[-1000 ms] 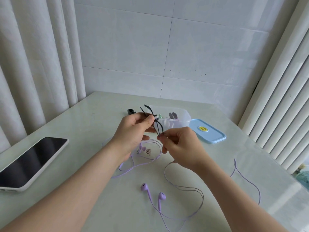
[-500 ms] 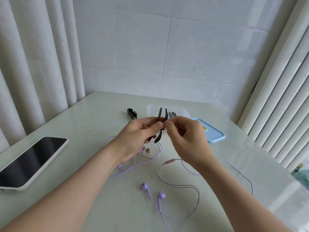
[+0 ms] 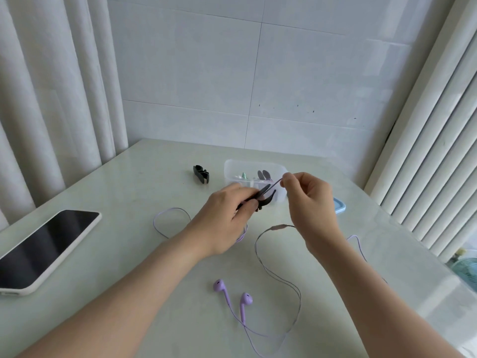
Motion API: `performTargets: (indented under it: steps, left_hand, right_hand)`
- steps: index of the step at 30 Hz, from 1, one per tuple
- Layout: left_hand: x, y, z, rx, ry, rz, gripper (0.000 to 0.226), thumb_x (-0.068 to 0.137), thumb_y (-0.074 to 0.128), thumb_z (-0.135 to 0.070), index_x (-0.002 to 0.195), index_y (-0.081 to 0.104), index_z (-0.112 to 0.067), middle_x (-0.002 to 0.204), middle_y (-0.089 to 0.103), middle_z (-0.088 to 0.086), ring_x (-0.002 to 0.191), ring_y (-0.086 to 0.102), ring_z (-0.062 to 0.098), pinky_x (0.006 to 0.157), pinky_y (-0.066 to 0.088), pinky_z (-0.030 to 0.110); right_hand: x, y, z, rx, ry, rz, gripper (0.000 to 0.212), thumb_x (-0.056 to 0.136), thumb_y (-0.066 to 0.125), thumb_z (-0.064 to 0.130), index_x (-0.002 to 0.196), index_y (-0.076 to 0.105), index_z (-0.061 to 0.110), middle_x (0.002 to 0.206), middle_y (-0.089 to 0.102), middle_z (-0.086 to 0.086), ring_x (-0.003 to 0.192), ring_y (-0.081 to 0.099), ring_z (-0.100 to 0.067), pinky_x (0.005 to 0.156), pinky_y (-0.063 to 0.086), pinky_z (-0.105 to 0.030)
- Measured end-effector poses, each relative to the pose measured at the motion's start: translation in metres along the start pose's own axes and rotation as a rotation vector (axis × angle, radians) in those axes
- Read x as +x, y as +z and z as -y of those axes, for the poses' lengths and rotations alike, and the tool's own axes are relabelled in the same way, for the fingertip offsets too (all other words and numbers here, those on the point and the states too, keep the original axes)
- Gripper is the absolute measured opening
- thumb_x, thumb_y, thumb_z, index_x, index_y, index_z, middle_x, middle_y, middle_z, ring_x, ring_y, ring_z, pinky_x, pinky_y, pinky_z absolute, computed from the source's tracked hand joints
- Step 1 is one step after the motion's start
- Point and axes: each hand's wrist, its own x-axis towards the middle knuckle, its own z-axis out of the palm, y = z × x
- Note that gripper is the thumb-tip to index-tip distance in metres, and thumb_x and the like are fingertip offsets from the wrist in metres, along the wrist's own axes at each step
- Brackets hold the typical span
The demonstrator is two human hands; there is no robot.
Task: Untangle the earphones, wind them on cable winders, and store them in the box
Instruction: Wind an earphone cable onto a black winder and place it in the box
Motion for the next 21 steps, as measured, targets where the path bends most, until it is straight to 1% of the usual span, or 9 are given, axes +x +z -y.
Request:
performTargets:
  steps: [3,4,6,7,9,13,15,18,21]
  left_hand:
    - [0.003,0.000,-0.002,-0.156,-0.041,-0.029,0.026,0.108,0.057,-0.020,0.127,0.073,-0.028,0.109,0.076,-0.011,0.101,0.068,0.006,0.091,0.052,0.020]
    - [0.004,0.000,-0.002,-0.239,-0.070,-0.026,0.025,0.107,0.060,-0.018,0.127,0.073,-0.025,0.110,0.078,-0.012,0.104,0.071,0.004,0.095,0.053,0.020]
    - [0.005,0.001,-0.003,-0.407,-0.132,-0.012,0.023,0.104,0.064,-0.013,0.124,0.073,-0.016,0.112,0.080,-0.006,0.108,0.074,0.010,0.100,0.057,0.029]
    - [0.005,0.001,-0.003,-0.485,-0.163,-0.010,0.022,0.104,0.064,-0.010,0.123,0.073,-0.013,0.112,0.080,-0.001,0.107,0.076,0.015,0.099,0.059,0.034]
    - [0.005,0.000,-0.006,-0.624,-0.200,-0.010,0.021,0.104,0.062,-0.006,0.123,0.071,-0.006,0.108,0.080,0.008,0.100,0.077,0.022,0.095,0.062,0.042]
    - [0.005,-0.004,-0.008,-0.786,-0.234,-0.037,0.023,0.106,0.058,-0.007,0.124,0.072,-0.003,0.115,0.078,0.013,0.105,0.077,0.029,0.092,0.063,0.039]
    - [0.006,-0.007,-0.008,-0.822,-0.258,-0.076,0.021,0.106,0.059,-0.010,0.120,0.073,-0.002,0.115,0.077,0.015,0.105,0.077,0.029,0.088,0.064,0.039]
    - [0.007,-0.011,-0.004,-0.664,-0.289,-0.162,0.022,0.105,0.062,-0.022,0.117,0.076,-0.009,0.110,0.079,0.011,0.101,0.078,0.023,0.077,0.066,0.044]
    - [0.008,-0.014,0.005,-0.603,-0.353,-0.251,0.024,0.104,0.064,-0.033,0.112,0.077,-0.014,0.103,0.081,0.005,0.096,0.079,0.026,0.078,0.064,0.056]
  right_hand:
    - [0.003,0.003,-0.008,-0.100,-0.060,-0.049,0.025,0.103,0.058,0.031,0.086,0.069,0.016,0.049,0.041,0.013,0.048,0.035,-0.009,0.053,0.031,-0.026]
    - [0.005,0.003,-0.012,-0.149,-0.097,-0.074,0.024,0.103,0.058,0.032,0.086,0.069,0.018,0.051,0.046,0.013,0.052,0.040,-0.010,0.058,0.032,-0.029]
    - [0.006,0.003,-0.021,-0.343,-0.200,-0.126,0.024,0.104,0.059,0.035,0.090,0.072,0.021,0.067,0.061,0.009,0.074,0.050,-0.017,0.070,0.032,-0.033]
    - [0.004,0.003,-0.024,-0.455,-0.252,-0.152,0.024,0.104,0.059,0.039,0.093,0.074,0.023,0.074,0.063,0.006,0.083,0.049,-0.022,0.074,0.030,-0.035]
    - [0.003,0.006,-0.028,-0.584,-0.313,-0.177,0.026,0.104,0.059,0.044,0.096,0.076,0.025,0.080,0.062,0.003,0.090,0.044,-0.026,0.077,0.024,-0.035]
    - [0.002,0.011,-0.029,-0.634,-0.290,-0.070,0.027,0.103,0.058,0.045,0.093,0.077,0.027,0.080,0.059,0.005,0.092,0.041,-0.028,0.081,0.025,-0.037]
    - [0.001,0.014,-0.028,-0.651,-0.267,0.010,0.023,0.102,0.059,0.037,0.088,0.076,0.031,0.074,0.057,0.008,0.093,0.043,-0.030,0.082,0.027,-0.037]
    - [-0.001,0.019,-0.028,-0.626,-0.240,0.135,0.027,0.099,0.058,0.031,0.075,0.068,0.032,0.065,0.057,0.013,0.089,0.049,-0.032,0.084,0.038,-0.040]
    - [-0.005,0.020,-0.026,-0.540,-0.273,0.279,0.026,0.099,0.055,0.030,0.081,0.074,0.031,0.070,0.069,0.007,0.083,0.059,-0.028,0.087,0.050,-0.042]
